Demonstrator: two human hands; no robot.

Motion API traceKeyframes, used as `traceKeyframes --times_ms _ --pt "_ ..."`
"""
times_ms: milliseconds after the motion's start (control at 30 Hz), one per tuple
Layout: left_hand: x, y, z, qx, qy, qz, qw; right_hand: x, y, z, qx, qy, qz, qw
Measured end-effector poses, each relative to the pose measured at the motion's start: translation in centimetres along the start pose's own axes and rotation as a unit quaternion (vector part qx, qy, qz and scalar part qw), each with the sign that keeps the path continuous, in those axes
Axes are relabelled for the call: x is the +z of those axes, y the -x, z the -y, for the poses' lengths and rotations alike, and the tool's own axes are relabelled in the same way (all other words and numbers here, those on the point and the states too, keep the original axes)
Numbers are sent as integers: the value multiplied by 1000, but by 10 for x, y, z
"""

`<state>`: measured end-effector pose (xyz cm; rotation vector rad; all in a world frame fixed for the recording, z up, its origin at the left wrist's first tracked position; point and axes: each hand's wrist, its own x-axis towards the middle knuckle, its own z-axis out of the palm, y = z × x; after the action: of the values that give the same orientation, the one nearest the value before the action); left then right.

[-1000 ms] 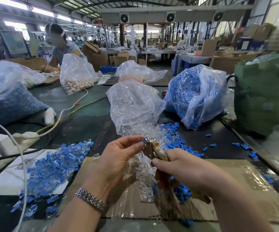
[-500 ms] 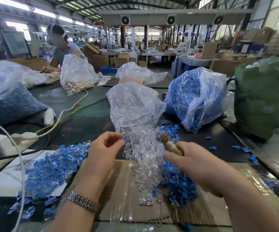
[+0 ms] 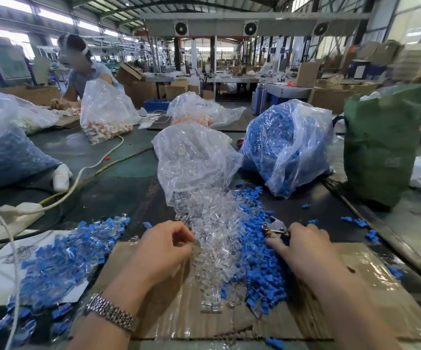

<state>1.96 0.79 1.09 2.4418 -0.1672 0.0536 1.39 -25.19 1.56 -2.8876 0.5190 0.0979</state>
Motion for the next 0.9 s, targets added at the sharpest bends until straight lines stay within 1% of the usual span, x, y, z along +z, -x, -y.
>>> traceKeyframes --times_ms 100,133,200,267,333,400,467,567,633,767,900 --pt "2 0 -1 -6 -7 17 1000 -2 1 1 -2 0 -25 1000" --pt "2 0 -1 -5 -11 24 1000 -4 2 3 -11 -6 -42 999" --pt "3 0 0 0 -12 28 1000 -10 3 4 -57 -39 -72 995" --pt "5 -1 0 5 -14 18 1000 -12 5 5 -106 -60 -68 990" --pt "4 -1 -1 4 -2 -6 1000 -11 7 6 -127 -35 -41 990" --pt "2 -2 -3 -7 48 -31 998 -9 8 6 -137 -6 -24 990" --pt "-1 -2 -4 -26 142 -39 989 -7 9 7 -154 14 -26 988" --pt "-2 1 -8 -50 310 -16 949 -4 9 8 -185 23 -48 981" --pt "-2 1 -9 -53 390 2 919 -2 10 9 -199 19 -60 978" --pt "1 0 -9 -61 510 41 857 1 10 12 -214 24 -55 975" --pt "4 -2 -9 -80 566 62 818 -1 9 14 -209 25 -27 977"
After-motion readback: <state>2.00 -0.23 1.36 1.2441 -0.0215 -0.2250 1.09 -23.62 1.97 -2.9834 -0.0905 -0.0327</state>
